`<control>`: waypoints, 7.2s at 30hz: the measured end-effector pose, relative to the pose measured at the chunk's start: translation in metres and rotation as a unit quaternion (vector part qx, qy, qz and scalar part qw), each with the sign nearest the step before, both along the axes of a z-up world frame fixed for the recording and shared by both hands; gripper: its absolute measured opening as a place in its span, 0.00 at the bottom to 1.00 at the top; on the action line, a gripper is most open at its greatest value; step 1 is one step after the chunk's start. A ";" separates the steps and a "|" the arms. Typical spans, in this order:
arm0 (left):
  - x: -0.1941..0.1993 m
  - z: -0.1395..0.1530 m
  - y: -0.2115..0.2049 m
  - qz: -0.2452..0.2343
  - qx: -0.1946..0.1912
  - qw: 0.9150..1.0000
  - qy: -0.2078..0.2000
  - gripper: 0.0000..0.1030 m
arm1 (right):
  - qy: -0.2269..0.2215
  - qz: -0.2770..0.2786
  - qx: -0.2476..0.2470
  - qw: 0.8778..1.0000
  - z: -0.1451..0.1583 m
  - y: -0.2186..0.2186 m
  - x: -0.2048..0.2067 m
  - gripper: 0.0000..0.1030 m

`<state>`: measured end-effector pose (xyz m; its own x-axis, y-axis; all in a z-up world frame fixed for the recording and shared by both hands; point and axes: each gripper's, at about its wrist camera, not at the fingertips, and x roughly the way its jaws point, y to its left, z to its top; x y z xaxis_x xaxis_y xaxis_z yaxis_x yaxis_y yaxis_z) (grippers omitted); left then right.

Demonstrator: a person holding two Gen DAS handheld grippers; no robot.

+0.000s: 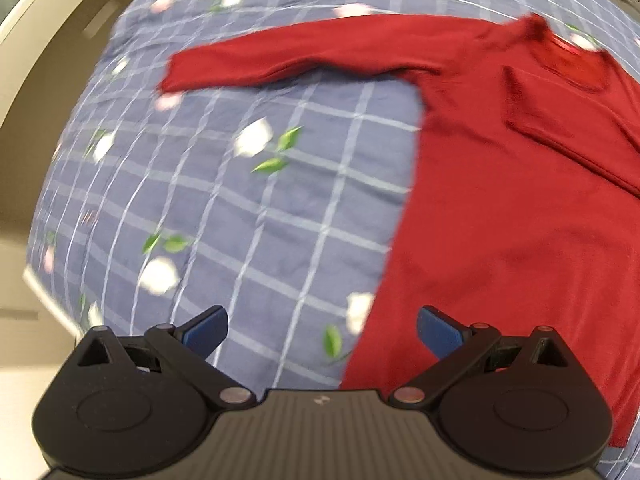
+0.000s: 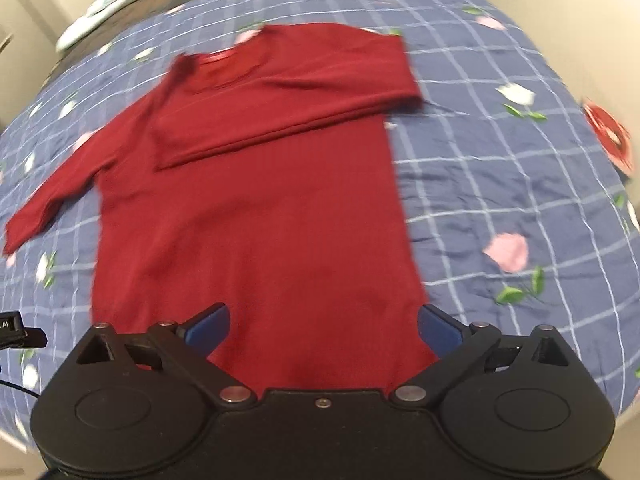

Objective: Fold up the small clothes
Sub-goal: 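Move the left tool to the cuff of the other sleeve, then close the left tool on the sleeve cuff, then lift the sleeve with the left tool and carry it across the chest, then lay the sleeve on the chest and open the left tool, then grasp the shirt side edge with the right tool and fold it inward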

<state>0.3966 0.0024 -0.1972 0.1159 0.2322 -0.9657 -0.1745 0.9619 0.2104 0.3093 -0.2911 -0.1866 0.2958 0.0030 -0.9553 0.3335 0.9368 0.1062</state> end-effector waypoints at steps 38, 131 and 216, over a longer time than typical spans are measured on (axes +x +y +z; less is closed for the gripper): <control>0.085 0.008 0.336 0.231 -0.062 0.966 -0.098 1.00 | 0.024 -0.007 -0.009 1.000 -0.004 0.183 0.016 0.99; 0.176 0.021 -0.194 -0.209 -0.130 0.922 -0.299 0.08 | -0.021 0.012 -0.064 0.998 -0.012 -0.077 0.037 0.99; 0.175 -0.119 -0.028 -0.113 0.088 0.984 -0.107 0.11 | -0.011 0.088 0.078 0.993 -0.095 -0.052 0.197 0.03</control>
